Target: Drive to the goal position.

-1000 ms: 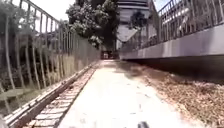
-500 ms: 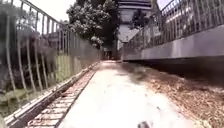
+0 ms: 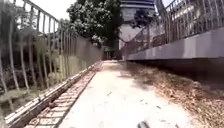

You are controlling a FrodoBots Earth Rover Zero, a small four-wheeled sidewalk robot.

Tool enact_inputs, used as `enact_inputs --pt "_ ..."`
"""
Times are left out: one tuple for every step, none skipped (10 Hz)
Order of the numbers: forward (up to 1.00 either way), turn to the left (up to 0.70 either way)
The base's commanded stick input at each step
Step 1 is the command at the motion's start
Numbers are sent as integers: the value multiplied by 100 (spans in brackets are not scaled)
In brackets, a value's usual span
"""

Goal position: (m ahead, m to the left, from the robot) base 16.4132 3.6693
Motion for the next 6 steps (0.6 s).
enact_inputs --pt "70 5" --pt "70 0" --pt "70 0" --pt "70 0" --pt "70 0" --pt "70 2"
